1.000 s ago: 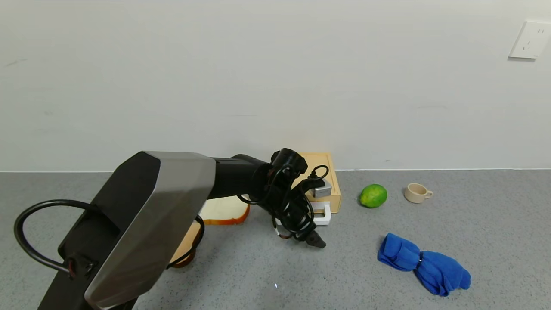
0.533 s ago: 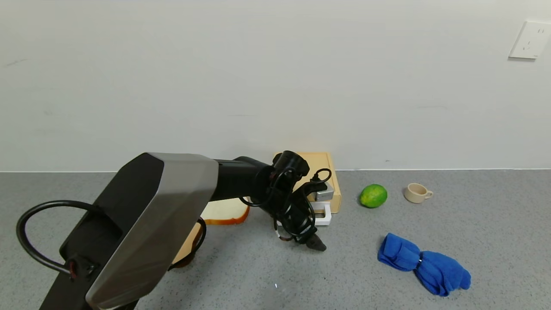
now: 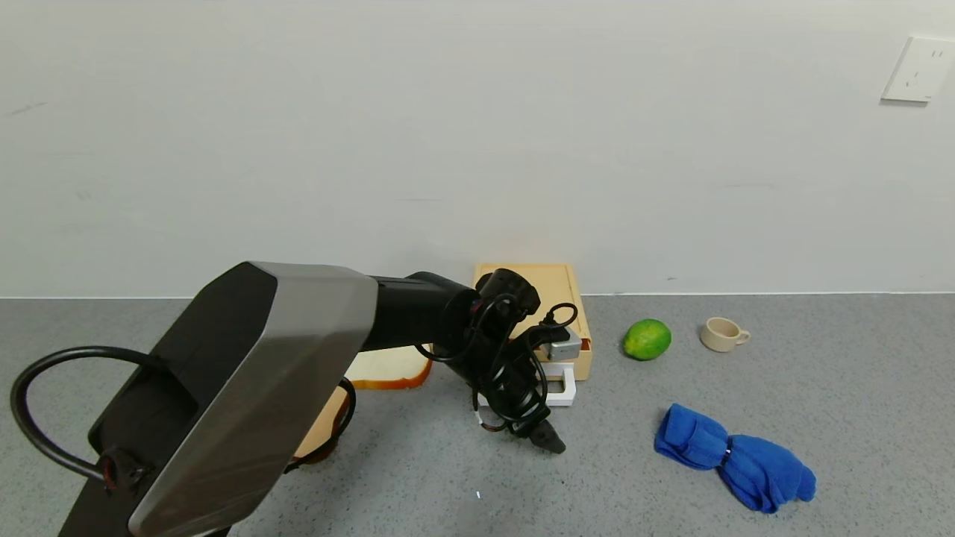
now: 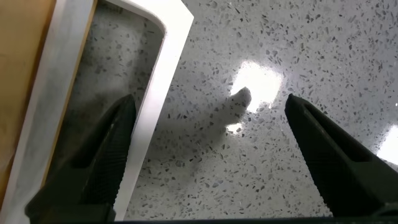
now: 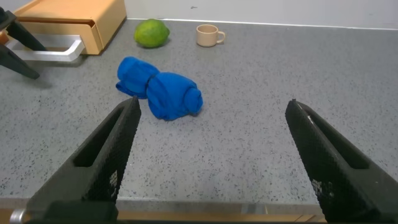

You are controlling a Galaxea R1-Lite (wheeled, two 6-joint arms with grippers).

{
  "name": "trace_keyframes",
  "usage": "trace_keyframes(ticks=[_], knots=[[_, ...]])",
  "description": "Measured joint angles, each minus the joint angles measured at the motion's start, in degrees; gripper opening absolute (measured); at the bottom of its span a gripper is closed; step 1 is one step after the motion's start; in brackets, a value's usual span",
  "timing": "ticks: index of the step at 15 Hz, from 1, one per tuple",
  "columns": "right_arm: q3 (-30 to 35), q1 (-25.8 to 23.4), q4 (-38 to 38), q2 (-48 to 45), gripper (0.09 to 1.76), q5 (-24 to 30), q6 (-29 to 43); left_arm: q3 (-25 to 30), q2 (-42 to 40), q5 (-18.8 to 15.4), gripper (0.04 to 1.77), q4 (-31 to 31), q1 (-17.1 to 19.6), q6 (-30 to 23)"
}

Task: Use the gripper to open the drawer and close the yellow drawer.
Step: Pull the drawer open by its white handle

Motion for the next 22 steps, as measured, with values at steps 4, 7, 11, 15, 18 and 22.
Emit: trace_keyframes(ticks=[4, 7, 11, 15, 18, 22], knots=[[0.0, 0.0, 0.0, 0.0, 1.71, 0.0, 0.0, 4.0, -1.6, 0.1, 1.72, -0.5, -1.2, -0.9], [0.0, 0.0, 0.0, 0.0, 1.71, 0.0, 0.0, 6.8, -3.0, 0.2, 1.72, -0.5, -2.0, -1.8], [0.0, 0.0, 0.0, 0.0, 1.71, 0.0, 0.0, 11.4, -5.0, -0.1, 1.72, -3.3, -3.1, -2.4], [0.0, 0.0, 0.0, 0.0, 1.71, 0.0, 0.0, 15.4, -6.9, -0.2, 1.72, -4.2, -4.4, -3.7], [0.0, 0.0, 0.0, 0.0, 1.71, 0.0, 0.0, 17.1, -7.9, -0.2, 1.72, -4.0, -5.3, -5.4], [0.0, 0.0, 0.0, 0.0, 1.71, 0.0, 0.0, 19.9, -9.2, -0.2, 1.72, -4.2, -6.4, -6.8]])
